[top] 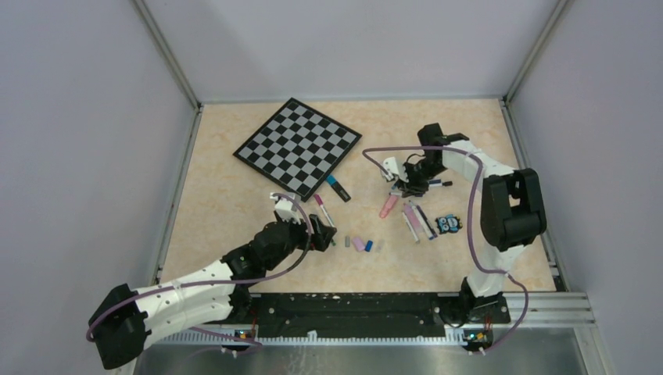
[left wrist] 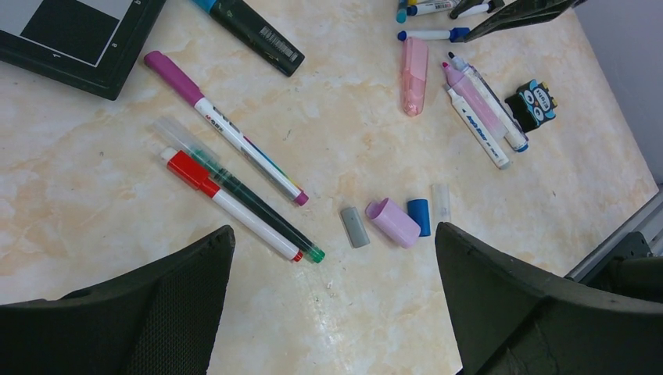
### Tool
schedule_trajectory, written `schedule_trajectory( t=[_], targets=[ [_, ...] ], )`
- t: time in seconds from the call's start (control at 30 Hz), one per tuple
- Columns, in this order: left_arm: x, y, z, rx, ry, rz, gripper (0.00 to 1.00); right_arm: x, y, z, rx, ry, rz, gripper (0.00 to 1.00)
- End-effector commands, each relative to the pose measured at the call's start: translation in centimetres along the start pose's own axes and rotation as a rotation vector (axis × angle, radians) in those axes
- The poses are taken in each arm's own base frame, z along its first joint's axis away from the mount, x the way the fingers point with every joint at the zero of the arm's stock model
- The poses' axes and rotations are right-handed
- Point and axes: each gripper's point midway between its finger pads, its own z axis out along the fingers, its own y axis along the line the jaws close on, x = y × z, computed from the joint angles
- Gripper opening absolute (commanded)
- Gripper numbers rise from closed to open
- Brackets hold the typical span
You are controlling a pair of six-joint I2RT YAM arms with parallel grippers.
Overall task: Open the pen caps
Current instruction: Pick up the pen from the center of the board.
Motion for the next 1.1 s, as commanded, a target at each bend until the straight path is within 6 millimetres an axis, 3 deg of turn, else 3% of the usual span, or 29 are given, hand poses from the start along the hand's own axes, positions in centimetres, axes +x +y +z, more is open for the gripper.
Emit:
schedule_trajectory(
  t=[0.0, 0.23, 0.47, 1.07],
  targets=[
    [-1.1, -0.2, 0.2, 0.01, -0.056, -0.012, 0.99, -1.4, -0.7, 0.8, 0.001, 0.007, -0.115, 0.3],
    [-0.9, 0.0, 0.2, 0.004, -0.055, -0.012, 0.99, -2.7, 0.1, 2.3, -0.068, -0.009, -0.28, 0.38],
    [-0.8, 0.1, 0.1, 0.001, -0.057, -0.017, 0.99, -2.6, 0.6, 3.9, -0.142, 0.033, -0.396, 0.45],
    [-0.5, 0.2, -0.2, 0.013, -0.053, -0.035, 0.99, -0.7, 0.8, 6.3, -0.229, 0.156, -0.43, 0.42]
  ],
)
